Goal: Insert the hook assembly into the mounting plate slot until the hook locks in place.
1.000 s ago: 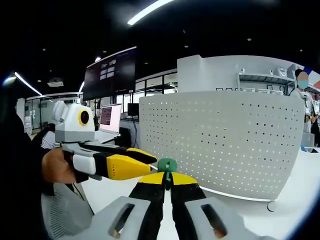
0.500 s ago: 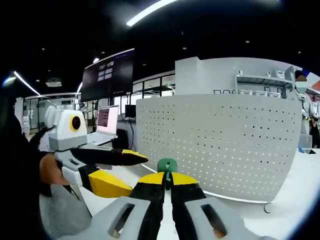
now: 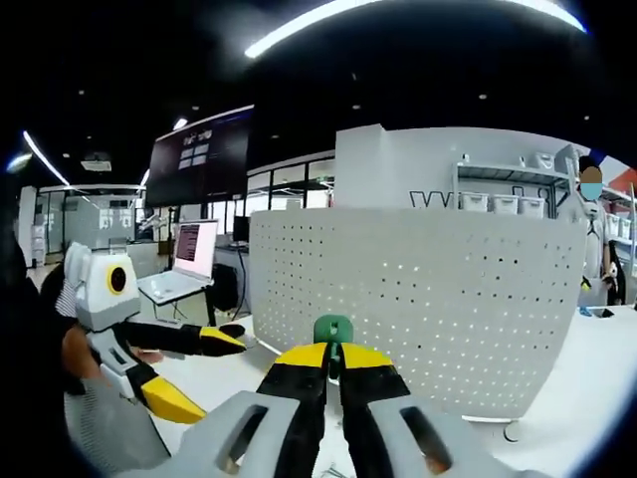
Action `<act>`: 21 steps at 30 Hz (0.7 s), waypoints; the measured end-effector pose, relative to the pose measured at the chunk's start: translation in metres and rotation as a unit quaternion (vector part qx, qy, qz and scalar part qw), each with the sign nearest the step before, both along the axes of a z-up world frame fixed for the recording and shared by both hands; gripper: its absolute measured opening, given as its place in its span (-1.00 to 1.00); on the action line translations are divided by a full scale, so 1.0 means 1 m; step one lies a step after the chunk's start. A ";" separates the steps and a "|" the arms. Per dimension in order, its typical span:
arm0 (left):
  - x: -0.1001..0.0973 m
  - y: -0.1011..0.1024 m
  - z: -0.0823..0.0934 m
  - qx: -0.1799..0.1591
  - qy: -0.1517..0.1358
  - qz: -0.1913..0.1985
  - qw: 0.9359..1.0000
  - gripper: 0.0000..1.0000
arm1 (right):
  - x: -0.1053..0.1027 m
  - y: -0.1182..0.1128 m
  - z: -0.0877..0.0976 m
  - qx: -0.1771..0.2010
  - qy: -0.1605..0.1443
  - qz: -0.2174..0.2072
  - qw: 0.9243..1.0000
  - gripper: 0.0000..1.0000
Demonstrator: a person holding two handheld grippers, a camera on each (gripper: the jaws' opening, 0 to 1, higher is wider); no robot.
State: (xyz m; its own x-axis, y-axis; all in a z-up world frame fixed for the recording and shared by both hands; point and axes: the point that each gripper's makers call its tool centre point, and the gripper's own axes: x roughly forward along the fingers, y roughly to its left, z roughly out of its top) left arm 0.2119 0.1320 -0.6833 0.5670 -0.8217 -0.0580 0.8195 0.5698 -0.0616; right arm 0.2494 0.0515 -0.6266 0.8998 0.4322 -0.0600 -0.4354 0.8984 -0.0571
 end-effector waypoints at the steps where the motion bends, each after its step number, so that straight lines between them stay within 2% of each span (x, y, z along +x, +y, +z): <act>1: 0.000 0.001 -0.001 0.000 0.000 0.001 1.000 0.25 | 0.002 -0.002 0.003 -0.001 -0.004 -0.004 1.000 -0.98; 21: 0.002 0.007 -0.020 0.012 0.011 0.007 1.000 0.21 | 0.060 -0.056 0.050 0.002 -0.064 -0.096 0.993 -0.98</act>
State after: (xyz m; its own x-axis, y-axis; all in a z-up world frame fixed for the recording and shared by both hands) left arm 0.2139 0.1389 -0.7029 0.5762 -0.8124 -0.0894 0.8106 0.5820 -0.0651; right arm 0.3091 -0.0047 -0.5770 0.9657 0.2521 0.0618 -0.2456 0.9645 -0.0968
